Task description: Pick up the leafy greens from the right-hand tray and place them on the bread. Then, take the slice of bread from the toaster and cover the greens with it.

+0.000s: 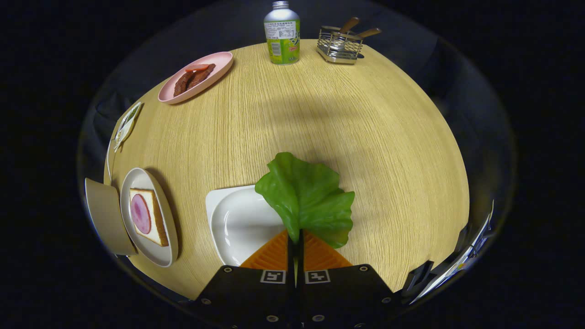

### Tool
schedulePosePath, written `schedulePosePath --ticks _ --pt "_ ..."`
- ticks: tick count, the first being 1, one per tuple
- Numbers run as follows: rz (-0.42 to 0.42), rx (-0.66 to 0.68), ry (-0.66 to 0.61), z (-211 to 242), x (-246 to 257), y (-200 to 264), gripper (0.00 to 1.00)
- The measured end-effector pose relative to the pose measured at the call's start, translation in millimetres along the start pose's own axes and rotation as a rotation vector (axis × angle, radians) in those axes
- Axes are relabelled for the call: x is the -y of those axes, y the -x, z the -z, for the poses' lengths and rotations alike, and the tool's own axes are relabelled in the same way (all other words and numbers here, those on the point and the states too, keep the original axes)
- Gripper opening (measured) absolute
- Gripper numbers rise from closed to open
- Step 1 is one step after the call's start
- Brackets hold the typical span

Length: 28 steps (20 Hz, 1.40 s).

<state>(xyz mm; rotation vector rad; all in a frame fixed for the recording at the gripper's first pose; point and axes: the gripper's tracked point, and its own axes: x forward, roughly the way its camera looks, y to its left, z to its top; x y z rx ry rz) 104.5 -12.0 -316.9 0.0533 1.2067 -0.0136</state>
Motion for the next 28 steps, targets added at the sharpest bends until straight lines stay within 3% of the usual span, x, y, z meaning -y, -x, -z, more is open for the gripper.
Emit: schedulePosePath --ticks 9,28 --pt "-0.04 0.077 0.045 -14.3 -29.1 45.9 0.01" --pt "-0.134 0.109 0.24 -7.3 -191.2 83.9 0.01"
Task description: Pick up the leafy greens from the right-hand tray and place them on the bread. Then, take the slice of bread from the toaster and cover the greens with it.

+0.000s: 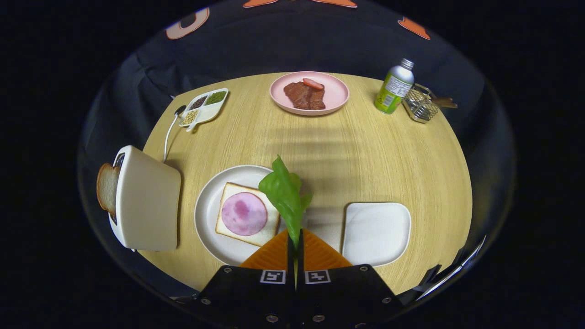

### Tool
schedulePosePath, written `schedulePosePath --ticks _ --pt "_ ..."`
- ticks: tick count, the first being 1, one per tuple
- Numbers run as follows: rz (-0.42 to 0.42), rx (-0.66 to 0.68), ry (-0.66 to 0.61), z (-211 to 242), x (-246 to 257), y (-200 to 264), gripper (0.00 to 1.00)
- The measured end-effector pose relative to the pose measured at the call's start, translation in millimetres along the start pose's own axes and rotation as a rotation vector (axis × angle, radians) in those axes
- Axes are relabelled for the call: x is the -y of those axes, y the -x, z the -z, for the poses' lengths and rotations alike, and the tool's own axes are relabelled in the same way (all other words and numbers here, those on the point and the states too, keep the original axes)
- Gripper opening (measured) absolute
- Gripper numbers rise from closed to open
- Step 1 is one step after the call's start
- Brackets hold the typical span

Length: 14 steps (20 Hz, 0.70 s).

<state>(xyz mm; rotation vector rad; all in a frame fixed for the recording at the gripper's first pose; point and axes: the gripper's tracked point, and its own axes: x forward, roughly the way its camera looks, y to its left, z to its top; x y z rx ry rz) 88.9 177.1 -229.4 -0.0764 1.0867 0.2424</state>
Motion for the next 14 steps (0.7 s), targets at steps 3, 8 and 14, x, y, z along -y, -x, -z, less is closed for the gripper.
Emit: schedulePosePath --ticks 3,8,14 --pt "-0.005 -0.009 0.023 0.7 -18.4 -6.1 0.02" --pt "-0.002 -0.033 0.056 4.7 -41.8 -20.0 0.02" --pt "-0.024 -0.05 0.074 9.4 -68.3 -30.2 0.03"
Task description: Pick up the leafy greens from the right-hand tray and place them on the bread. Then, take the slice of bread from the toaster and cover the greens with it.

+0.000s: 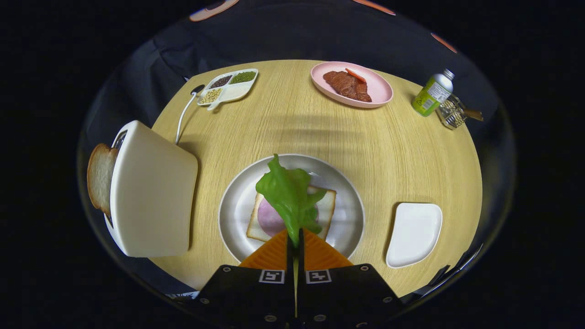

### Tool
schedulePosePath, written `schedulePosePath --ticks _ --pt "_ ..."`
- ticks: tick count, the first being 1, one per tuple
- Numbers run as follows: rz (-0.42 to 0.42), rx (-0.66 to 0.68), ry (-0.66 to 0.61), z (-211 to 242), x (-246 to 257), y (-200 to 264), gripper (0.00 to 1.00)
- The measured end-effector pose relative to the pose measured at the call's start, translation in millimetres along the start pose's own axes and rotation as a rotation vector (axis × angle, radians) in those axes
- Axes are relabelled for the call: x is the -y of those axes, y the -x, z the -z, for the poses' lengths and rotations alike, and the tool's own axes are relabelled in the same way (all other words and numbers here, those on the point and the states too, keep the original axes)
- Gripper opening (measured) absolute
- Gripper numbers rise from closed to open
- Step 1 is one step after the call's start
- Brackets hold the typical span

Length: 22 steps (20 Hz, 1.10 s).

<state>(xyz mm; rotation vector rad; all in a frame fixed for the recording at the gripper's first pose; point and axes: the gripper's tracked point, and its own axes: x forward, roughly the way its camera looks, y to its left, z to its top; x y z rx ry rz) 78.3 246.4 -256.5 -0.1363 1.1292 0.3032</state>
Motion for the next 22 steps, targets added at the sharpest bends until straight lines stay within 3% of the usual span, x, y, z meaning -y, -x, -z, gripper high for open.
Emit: schedulePosePath --ticks 7,11,14,16,19,22 --pt "0.0 -0.03 0.009 5.6 -19.1 -17.0 0.07" --pt "0.024 -0.029 0.015 7.3 -17.0 -22.7 0.21" --pt "0.032 -0.022 -0.007 8.1 -12.5 -20.9 0.54" --pt "0.033 -0.009 -0.027 6.4 -10.5 -15.2 0.7" --pt "0.025 -0.004 -0.072 7.0 -9.8 0.6 0.8" --pt "0.04 0.008 -0.073 2.0 -10.8 21.0 0.98"
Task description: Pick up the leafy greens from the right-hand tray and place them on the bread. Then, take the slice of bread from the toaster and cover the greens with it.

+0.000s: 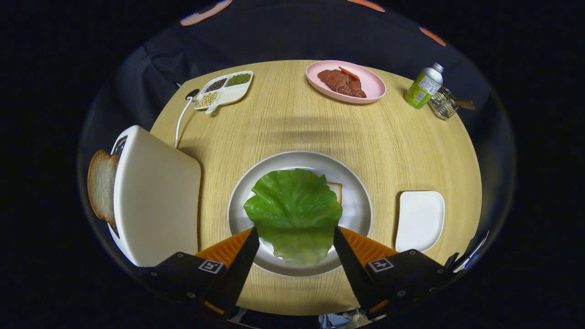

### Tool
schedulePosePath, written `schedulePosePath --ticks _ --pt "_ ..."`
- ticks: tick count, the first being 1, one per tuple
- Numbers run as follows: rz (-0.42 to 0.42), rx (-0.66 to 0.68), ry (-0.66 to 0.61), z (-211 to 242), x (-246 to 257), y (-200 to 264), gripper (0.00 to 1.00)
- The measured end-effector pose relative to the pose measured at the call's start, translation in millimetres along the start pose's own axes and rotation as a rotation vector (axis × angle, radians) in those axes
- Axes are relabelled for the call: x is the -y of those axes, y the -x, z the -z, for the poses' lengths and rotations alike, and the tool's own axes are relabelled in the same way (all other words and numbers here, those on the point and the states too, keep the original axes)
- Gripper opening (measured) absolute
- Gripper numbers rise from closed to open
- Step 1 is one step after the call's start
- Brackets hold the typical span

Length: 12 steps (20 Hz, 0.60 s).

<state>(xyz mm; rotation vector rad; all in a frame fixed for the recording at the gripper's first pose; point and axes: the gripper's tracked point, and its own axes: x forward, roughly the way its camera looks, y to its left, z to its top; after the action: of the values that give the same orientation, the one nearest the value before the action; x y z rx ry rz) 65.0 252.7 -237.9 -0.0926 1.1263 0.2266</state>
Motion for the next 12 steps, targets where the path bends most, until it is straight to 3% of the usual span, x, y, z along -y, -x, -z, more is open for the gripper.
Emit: schedulePosePath --ticks 8,12 --pt "-0.116 0.084 -0.043 -32.6 -71.9 86.7 0.98" --pt "-0.132 0.144 0.01 -54.6 -105.9 127.8 0.98"
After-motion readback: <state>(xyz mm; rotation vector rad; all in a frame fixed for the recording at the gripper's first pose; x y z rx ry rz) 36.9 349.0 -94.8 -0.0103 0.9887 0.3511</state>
